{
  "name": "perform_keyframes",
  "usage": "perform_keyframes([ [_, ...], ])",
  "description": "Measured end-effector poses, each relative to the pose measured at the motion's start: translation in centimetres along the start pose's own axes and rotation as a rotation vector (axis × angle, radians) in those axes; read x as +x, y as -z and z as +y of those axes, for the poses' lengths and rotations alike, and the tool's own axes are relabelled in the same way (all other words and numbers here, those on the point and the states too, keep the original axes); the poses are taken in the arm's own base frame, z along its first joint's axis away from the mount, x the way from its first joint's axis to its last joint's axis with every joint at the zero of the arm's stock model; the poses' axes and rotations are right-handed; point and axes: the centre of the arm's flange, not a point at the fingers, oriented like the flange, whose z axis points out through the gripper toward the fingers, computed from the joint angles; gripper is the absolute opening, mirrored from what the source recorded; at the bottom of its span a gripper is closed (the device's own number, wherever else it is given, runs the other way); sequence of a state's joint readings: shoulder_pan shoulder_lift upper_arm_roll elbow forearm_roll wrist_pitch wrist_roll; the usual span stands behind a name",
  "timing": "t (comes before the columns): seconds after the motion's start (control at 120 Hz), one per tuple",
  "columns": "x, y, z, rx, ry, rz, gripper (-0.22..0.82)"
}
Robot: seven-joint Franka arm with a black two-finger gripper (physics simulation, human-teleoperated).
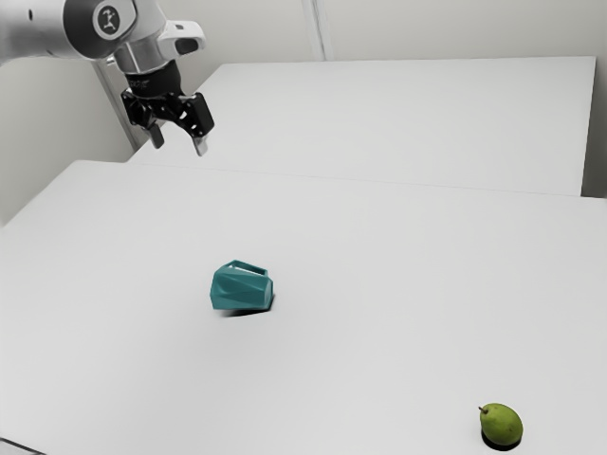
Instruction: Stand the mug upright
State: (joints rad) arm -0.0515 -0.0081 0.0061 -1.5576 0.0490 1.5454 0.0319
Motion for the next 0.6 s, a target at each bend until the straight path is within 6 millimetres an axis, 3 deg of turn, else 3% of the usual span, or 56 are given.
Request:
perform_keyframes([
  [0.308,-0.5,-0.1,-0.1,0.001,0.003,-0.007,0.59],
  [0.492,-1.4,-2.0,-0.6,-0.005,0.013,-0.036,0.59],
  [0.6,-2.1,-3.8,-2.2,-0.029,0.048,-0.044,0.59],
])
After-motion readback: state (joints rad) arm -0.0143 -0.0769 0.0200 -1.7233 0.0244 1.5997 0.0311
